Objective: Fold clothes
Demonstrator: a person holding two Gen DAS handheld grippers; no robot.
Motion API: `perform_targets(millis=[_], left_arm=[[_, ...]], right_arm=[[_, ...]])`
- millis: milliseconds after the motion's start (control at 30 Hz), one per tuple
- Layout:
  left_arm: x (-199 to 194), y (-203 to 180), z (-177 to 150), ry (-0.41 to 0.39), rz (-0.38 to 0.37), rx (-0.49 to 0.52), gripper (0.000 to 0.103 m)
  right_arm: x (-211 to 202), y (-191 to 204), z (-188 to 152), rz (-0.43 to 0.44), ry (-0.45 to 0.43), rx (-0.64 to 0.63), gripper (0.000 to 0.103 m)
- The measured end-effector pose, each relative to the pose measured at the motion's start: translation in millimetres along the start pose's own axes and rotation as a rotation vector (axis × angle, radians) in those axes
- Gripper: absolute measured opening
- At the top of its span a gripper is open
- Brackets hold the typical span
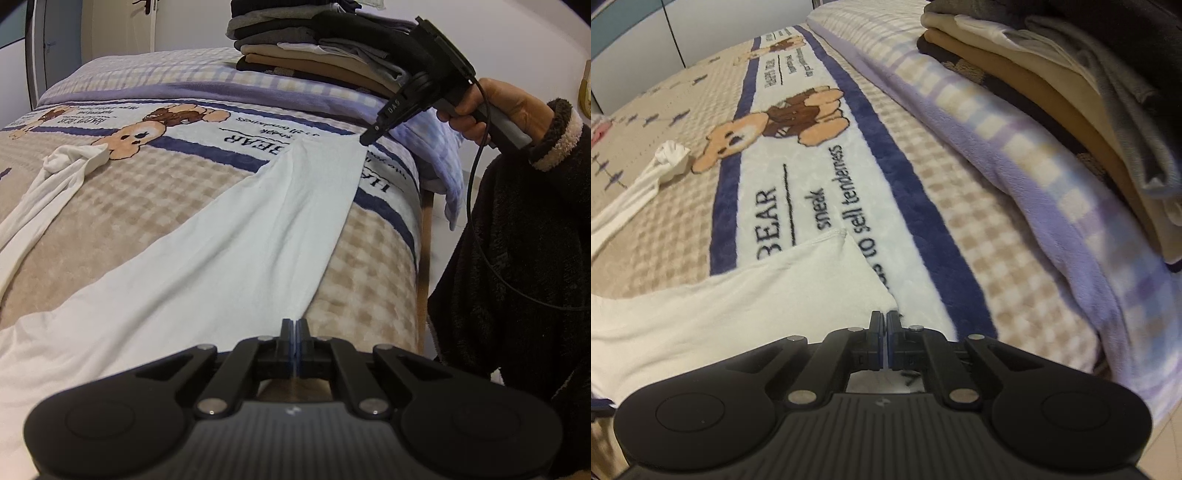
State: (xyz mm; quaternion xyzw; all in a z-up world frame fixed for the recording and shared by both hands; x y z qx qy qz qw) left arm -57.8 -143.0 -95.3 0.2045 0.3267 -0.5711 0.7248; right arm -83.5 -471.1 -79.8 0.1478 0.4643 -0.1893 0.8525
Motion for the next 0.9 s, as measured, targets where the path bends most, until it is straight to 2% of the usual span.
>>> perform_targets(millis=[133, 333, 400, 433, 500, 567, 600, 733, 900], left_arm=[[2, -1, -1, 0.008, -0.005, -0.001, 0.001], [4, -1, -2, 0.005, 0.013, -0.001, 0.004], [2, -2, -2, 0.002, 0.020, -0.005, 0.009], [-1, -3, -3, 0.002, 0.020, -0.011, 0.012], [-7, -6, -4, -0.004, 0.020, -0.015, 0.031], [-14, -9, -7, -0.012, 0.029, -0.010, 0.044], [-18, -10, -9, -0.014, 0.037, -0.009, 0.047], [-34, -5, -21, -0.020, 0.096, -0.030, 0.048], [-57, 8, -40, -0.038, 0.179, -0.074, 0.048]], right_arm=[[11, 0, -8, -0.055, 0.047, -0.061, 0.002], [13, 2, -8, -0.077, 0.054, -0.090, 0.004], [10, 0, -5, -0.083, 0.040, -0.074, 0.007], [9, -2, -3, -0.085, 0.031, -0.064, 0.012], [5, -4, 2, -0.082, 0.006, -0.043, 0.021], [2, -5, 6, -0.078, -0.019, -0.024, 0.025], [0, -3, 8, -0.078, -0.029, -0.020, 0.027], [-1, 12, 12, -0.066, -0.054, -0.040, 0.028], [-5, 48, 14, -0.005, -0.085, -0.112, 0.028]])
Point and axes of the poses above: each gripper's, at about its wrist camera, not at the fingertips, and x roughly the way its jaws point, y to its left, z to its top, the point moved 8 cm from there along x, roughly the way its jaws point, and after that the axes turned 4 degrees about x, right-handed, at the moved point
